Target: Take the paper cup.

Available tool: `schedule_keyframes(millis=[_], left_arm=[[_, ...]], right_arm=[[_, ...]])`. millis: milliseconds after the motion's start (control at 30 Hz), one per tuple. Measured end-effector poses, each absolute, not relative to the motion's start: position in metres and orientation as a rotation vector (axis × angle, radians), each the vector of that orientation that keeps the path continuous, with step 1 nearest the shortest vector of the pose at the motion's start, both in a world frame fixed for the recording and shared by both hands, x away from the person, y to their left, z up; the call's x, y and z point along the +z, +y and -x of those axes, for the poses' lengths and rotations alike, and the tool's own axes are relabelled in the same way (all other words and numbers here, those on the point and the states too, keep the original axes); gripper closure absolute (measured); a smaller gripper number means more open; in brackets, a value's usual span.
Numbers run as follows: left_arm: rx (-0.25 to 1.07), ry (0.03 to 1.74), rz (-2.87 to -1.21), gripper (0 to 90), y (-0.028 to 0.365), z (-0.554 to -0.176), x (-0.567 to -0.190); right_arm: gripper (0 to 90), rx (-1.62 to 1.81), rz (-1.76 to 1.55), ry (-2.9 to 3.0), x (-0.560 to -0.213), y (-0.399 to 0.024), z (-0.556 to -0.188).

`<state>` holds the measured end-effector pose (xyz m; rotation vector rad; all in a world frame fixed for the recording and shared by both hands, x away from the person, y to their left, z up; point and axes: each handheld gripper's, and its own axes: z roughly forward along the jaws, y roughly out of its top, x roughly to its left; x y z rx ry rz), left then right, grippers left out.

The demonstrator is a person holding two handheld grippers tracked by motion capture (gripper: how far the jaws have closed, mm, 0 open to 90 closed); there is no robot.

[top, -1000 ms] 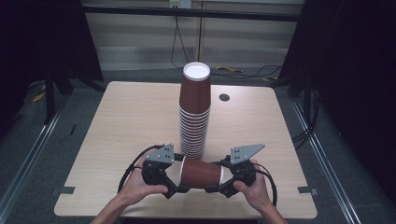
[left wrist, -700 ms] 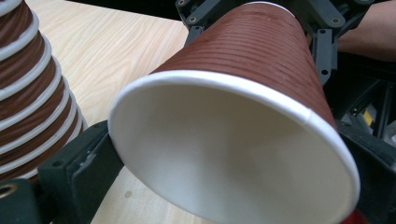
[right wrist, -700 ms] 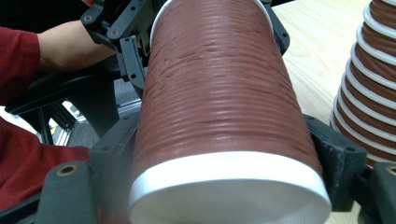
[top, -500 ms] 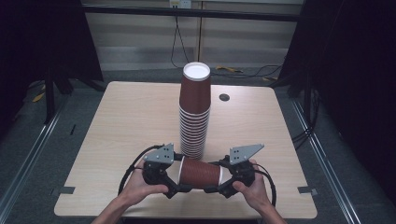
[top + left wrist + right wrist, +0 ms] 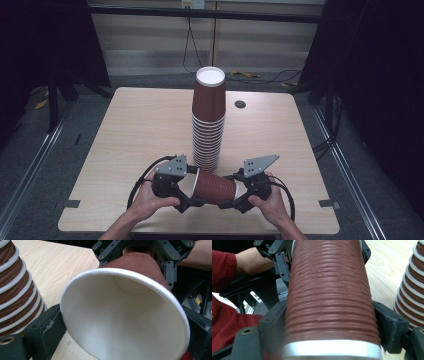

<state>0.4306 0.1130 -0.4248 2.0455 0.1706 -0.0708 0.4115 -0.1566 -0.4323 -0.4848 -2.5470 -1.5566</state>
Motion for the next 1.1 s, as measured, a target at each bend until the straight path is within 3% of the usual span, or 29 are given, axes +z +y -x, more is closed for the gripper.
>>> schedule_keyframes(millis=[1100], left_arm=[[-0.003,0.266,-2.105,5.7,0.133,-0.438,-0.419]], right_arm=[[13.6,-1.619,0.559,-2.563,-0.428,-0.17,-0.411]])
